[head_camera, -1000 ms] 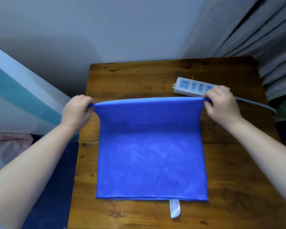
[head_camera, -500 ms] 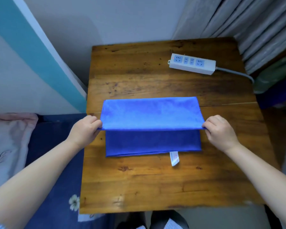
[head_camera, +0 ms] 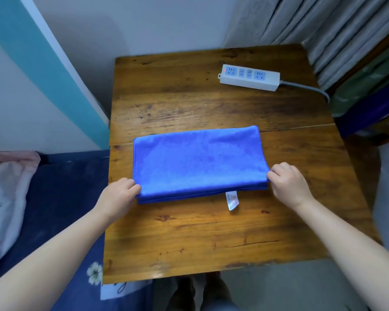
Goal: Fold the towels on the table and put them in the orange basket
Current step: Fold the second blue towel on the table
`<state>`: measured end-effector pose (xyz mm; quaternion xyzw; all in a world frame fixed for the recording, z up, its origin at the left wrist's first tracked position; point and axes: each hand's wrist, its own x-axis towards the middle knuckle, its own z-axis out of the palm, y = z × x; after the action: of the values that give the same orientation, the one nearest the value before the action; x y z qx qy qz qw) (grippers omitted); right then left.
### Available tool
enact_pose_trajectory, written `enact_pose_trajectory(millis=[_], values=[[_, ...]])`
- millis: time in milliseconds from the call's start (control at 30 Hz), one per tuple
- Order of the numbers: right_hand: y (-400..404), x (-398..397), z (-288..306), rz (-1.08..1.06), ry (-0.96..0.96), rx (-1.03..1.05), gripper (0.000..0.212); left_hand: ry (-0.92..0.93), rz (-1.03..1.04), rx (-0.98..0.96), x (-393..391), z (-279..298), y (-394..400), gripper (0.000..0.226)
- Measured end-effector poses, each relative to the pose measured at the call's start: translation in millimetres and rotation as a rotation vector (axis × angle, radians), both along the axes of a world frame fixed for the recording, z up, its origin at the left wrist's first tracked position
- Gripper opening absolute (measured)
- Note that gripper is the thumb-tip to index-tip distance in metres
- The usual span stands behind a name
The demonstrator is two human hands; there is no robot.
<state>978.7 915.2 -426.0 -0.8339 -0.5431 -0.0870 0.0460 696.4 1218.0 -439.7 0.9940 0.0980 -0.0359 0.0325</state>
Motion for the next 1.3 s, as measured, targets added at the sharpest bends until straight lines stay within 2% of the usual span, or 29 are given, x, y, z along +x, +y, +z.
enact_pose_trajectory(millis=[133, 200, 267, 333, 400, 500, 533, 600, 667, 733, 833, 1000, 1100, 1167, 1233, 1300], values=[[-7, 2, -4, 0.066, -0.034, 0.008, 0.025, -0.086, -0.078, 0.029, -5, -11, -9, 0.016], [-10, -1, -11, 0.092, -0.04, -0.025, 0.016, -0.065, -0.056, 0.038, -5, -14, -12, 0.019], [-11, -5, -17, 0.115, -0.037, -0.064, 0.016, 0.036, -0.027, 0.055, -5, -14, -16, 0.036], [-13, -8, -19, 0.1, -0.005, -0.097, 0.016, 0.133, -0.065, 0.074, -3, -13, -19, 0.042], [-13, -7, -17, 0.083, 0.023, -0.13, 0.023, 0.217, -0.072, 0.087, 2, -3, -23, 0.043], [-15, -6, -10, 0.11, 0.034, -0.143, 0.008, 0.334, -0.025, 0.046, 7, 6, -22, 0.032], [-14, -5, -7, 0.109, 0.043, -0.156, 0.011, 0.344, -0.008, 0.032, 8, 12, -21, 0.032], [-7, -2, -2, 0.083, 0.051, -0.18, 0.008, 0.204, 0.096, 0.0, 17, 18, -20, 0.029], [11, -1, 1, 0.036, 0.073, -0.161, 0.006, 0.04, 0.239, -0.073, 33, 16, -21, 0.012], [44, -3, -2, -0.037, 0.085, -0.138, 0.027, -0.02, 0.374, -0.142, 67, 16, -30, 0.035], [103, -17, -13, -0.135, 0.134, -0.168, 0.045, 0.037, 0.504, -0.179, 122, 11, -45, 0.033], [156, -31, -32, -0.138, 0.228, -0.273, 0.054, 0.183, 0.591, -0.205, 147, -19, -47, 0.051], [159, -22, -46, -0.136, 0.222, -0.296, 0.054, 0.127, 0.648, -0.141, 142, -36, -38, 0.055], [155, -11, -49, -0.152, 0.211, -0.306, 0.054, 0.065, 0.747, -0.185, 138, -36, -33, 0.062], [148, 5, -49, -0.227, 0.225, -0.28, 0.056, 0.083, 0.868, -0.255, 131, -34, -29, 0.077], [136, 21, -43, -0.324, 0.289, -0.269, 0.066, 0.085, 0.93, -0.27, 120, -36, -21, 0.082]])
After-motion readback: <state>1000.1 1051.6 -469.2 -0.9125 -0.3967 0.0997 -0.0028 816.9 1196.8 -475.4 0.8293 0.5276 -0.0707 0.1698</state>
